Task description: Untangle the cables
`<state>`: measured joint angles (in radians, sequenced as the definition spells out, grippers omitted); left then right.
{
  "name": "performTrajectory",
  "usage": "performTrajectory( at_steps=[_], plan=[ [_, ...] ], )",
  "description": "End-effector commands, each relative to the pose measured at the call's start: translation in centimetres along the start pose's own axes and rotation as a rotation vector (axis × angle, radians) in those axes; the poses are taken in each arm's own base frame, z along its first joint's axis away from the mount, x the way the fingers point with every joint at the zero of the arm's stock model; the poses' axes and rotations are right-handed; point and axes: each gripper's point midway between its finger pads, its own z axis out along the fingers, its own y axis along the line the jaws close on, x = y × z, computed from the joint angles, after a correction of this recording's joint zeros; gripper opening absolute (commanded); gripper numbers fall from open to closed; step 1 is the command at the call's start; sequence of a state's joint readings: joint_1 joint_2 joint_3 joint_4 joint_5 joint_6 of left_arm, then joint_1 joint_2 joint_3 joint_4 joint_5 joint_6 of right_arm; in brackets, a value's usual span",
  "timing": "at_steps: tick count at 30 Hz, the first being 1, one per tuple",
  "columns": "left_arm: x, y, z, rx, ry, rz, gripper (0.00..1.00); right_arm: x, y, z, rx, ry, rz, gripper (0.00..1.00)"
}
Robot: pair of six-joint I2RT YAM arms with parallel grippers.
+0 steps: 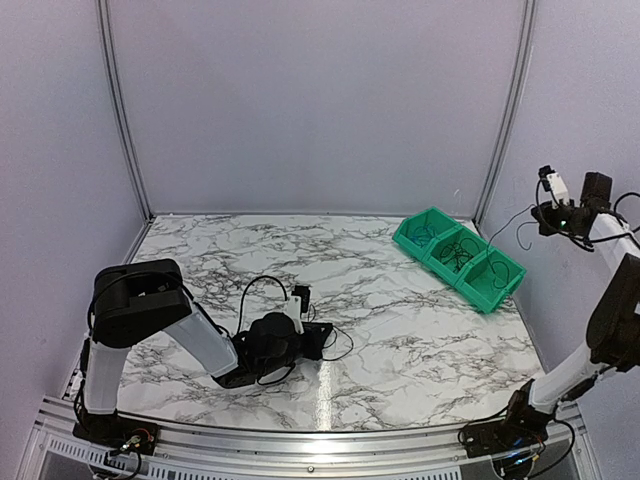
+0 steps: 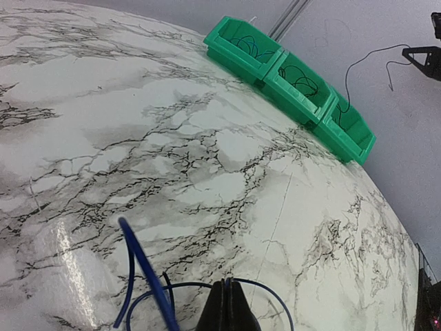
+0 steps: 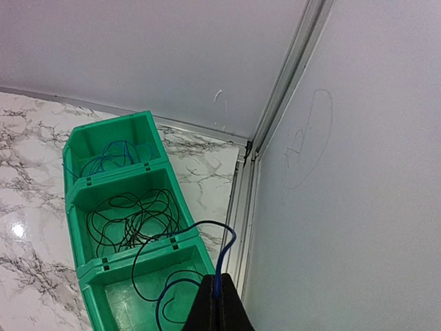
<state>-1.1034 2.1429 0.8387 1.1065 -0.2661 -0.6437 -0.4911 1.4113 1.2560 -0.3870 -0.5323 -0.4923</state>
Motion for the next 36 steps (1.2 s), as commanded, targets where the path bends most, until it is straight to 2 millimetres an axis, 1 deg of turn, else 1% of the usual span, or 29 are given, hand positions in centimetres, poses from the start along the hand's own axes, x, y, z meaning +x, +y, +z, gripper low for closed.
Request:
performTrajectory(
  at_steps=[1, 4, 7, 10, 12, 14, 16, 19, 21, 23, 25, 27, 28, 29, 31, 32, 33, 34, 35, 36],
  plan=[
    [-0.8, -0.7, 0.1, 0.025, -0.030, -0.006, 0.00, 4.9, 0.5, 3.0, -0.087, 0.161, 0.036, 0.00],
    [-0.9, -0.7, 0.1, 0.025, -0.031, -0.007, 0.00, 8.5, 1.7, 5.1, -0.182, 0.290, 0.084, 0.00],
    [-1.0, -0.8, 0.1, 0.026, -0.033, -0.009, 0.00, 11.1, 2.5, 6.7, -0.226, 0.372, 0.113, 0.00],
    [-1.0, -0.8, 0.0, 0.027, -0.032, -0.009, 0.00, 12.2, 3.1, 8.0, -0.222, 0.405, 0.099, 0.00],
    [-1.0, -0.8, 0.0, 0.027, -0.034, -0.009, 0.00, 12.5, 4.1, 8.7, -0.228, 0.421, 0.074, 0.00],
    [-1.0, -0.8, 0.0, 0.029, -0.033, -0.006, 0.00, 12.8, 4.7, 9.2, -0.228, 0.440, 0.055, 0.08],
    [-1.2, -1.0, -0.1, 0.032, -0.035, -0.001, 0.00, 12.4, 4.7, 9.3, -0.220, 0.436, 0.048, 0.12],
    [-1.3, -1.0, -0.1, 0.032, -0.038, 0.002, 0.00, 11.3, 3.9, 9.0, -0.174, 0.407, 0.030, 0.20],
    [-1.4, -1.0, -0.1, 0.033, -0.038, 0.003, 0.00, 10.6, 3.6, 8.8, -0.161, 0.391, 0.022, 0.19],
    [-1.3, -1.0, 0.0, 0.034, -0.037, 0.002, 0.00, 10.0, 3.5, 8.8, -0.156, 0.375, 0.023, 0.15],
    [-1.2, -1.1, 0.2, 0.037, -0.035, 0.000, 0.00, 9.8, 3.4, 8.9, -0.156, 0.373, 0.034, 0.16],
    [-1.2, -1.2, 0.3, 0.043, -0.032, -0.003, 0.00, 9.8, 3.5, 8.8, -0.167, 0.377, 0.045, 0.22],
    [-1.3, -1.3, 0.3, 0.046, -0.033, -0.005, 0.00, 9.6, 3.6, 8.7, -0.168, 0.375, 0.047, 0.27],
    [-1.4, -1.4, 0.3, 0.050, -0.034, -0.006, 0.00, 9.2, 3.6, 8.4, -0.164, 0.363, 0.044, 0.31],
    [-1.5, -1.6, 0.2, 0.059, -0.033, -0.001, 0.00, 8.1, 3.8, 7.4, -0.145, 0.323, 0.033, 0.35],
    [-1.6, -1.7, 0.2, 0.065, -0.032, 0.003, 0.00, 6.8, 4.0, 6.4, -0.130, 0.285, 0.014, 0.36],
    [-1.7, -1.9, 0.1, 0.072, -0.032, 0.003, 0.00, 6.1, 4.7, 5.8, -0.132, 0.260, -0.004, 0.37],
    [-1.8, -2.2, 0.1, 0.082, -0.031, 0.004, 0.00, 5.2, 5.8, 5.0, -0.152, 0.229, -0.026, 0.38],
    [-2.1, -2.7, 0.0, 0.100, -0.032, 0.006, 0.00, 4.6, 7.4, 4.4, -0.193, 0.203, -0.051, 0.39],
    [-2.3, -3.2, -0.2, 0.123, -0.032, 0.010, 0.00, 3.9, 9.5, 3.7, -0.260, 0.172, -0.071, 0.39]
  ],
)
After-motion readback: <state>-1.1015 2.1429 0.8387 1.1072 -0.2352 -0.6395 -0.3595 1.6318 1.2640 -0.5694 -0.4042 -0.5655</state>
